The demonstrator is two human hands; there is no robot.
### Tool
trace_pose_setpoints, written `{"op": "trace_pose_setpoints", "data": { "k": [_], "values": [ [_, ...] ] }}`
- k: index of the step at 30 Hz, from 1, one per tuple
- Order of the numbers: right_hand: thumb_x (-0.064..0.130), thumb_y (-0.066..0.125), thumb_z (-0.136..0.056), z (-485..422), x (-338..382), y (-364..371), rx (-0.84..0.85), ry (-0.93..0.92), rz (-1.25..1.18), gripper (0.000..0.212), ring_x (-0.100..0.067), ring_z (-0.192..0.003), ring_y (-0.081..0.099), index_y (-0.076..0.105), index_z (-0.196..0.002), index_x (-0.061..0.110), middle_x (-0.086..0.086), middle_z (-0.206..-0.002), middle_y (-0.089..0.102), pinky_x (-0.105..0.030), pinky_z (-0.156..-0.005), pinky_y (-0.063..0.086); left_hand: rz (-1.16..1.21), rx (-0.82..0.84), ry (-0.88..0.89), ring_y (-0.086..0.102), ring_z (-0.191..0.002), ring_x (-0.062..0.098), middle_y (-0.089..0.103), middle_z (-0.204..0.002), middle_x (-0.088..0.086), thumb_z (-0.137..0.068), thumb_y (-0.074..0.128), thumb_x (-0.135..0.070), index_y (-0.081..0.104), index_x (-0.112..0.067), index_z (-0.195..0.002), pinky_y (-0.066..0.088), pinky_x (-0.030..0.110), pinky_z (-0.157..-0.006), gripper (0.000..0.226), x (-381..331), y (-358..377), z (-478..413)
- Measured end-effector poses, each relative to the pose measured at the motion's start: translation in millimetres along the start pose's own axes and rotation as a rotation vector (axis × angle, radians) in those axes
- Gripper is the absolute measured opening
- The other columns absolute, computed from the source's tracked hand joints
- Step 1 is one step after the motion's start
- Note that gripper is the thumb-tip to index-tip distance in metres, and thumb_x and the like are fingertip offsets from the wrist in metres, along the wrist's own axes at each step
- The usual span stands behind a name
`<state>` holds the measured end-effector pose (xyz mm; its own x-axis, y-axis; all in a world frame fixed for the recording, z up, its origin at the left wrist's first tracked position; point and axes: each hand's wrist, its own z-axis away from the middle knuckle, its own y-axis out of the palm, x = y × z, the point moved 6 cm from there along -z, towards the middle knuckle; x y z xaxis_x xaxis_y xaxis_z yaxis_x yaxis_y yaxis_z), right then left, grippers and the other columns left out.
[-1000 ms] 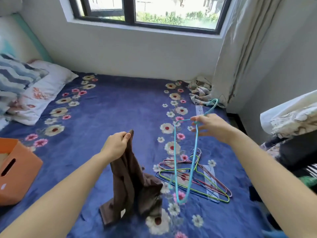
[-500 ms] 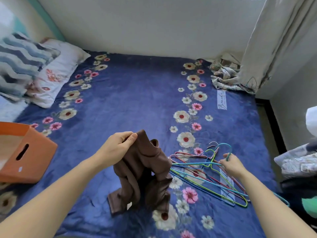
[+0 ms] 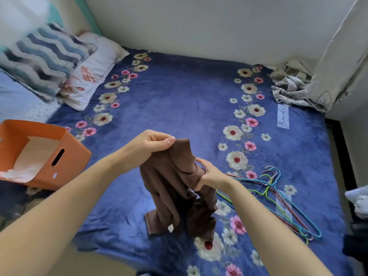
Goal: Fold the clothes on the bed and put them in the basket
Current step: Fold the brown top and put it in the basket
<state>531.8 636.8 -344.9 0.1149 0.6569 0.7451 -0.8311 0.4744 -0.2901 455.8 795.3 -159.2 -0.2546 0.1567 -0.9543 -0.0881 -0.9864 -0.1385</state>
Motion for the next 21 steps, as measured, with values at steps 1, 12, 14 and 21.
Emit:
{"op": "trace_pose_setpoints", "data": {
  "k": [1, 12, 14, 21],
  "values": [
    [0.019, 0.078, -0.048, 2.8, 15.0, 2.7, 0.031, -0.011, 0.032, 0.069, -0.018, -0.125, 0.048, 0.063, -0.116, 0.021, 0.002, -0.132, 0.052, -0.041, -0.102, 0.045, 0.011, 0.029, 0.026, 0.069, -0.070, 0.015, 0.073, -0.079, 0.003, -0.074, 0.077, -0.044, 0.077, -0.015, -0.078, 0.054, 0.022, -0.063, 0.030, -6.8, -12.0, 6.8],
    [0.011, 0.081, -0.066, 56.1, 160.8, -81.3, -0.446, -0.092, 0.628, 0.021, -0.018, -0.069, 0.057, 0.061, -0.069, 0.016, 0.001, -0.067, 0.061, -0.032, -0.062, 0.043, -0.853, 0.101, -0.197, 0.068, -0.078, 0.010, 0.072, -0.086, -0.006, -0.070, 0.084, -0.023, 0.075, -0.028, -0.084, 0.051, 0.027, -0.071, 0.018, -20.5, -211.9, 12.7],
    [0.012, 0.075, -0.071, 48.6, 173.9, -94.6, -0.576, -0.011, 0.819, 0.017, -0.029, -0.078, 0.057, 0.059, -0.075, 0.010, -0.004, -0.074, 0.057, -0.035, -0.064, 0.047, -1.147, -0.009, -0.239, 0.063, -0.070, 0.018, 0.068, -0.076, 0.004, -0.074, 0.077, -0.029, 0.072, -0.018, -0.074, 0.047, 0.032, -0.065, 0.012, -13.7, -244.9, -13.1],
    [0.012, 0.048, -0.086, 45.6, 222.2, -146.4, -1.091, 0.299, 0.835, 0.028, -0.037, -0.111, 0.058, 0.063, -0.110, 0.010, -0.016, -0.117, 0.060, -0.038, -0.081, 0.046, -1.337, -0.692, -0.112, 0.056, -0.089, 0.037, 0.059, -0.094, 0.015, -0.083, 0.056, -0.016, 0.068, -0.013, -0.097, 0.045, 0.037, -0.073, 0.018, -44.8, -320.7, -68.0]
  ]
}}
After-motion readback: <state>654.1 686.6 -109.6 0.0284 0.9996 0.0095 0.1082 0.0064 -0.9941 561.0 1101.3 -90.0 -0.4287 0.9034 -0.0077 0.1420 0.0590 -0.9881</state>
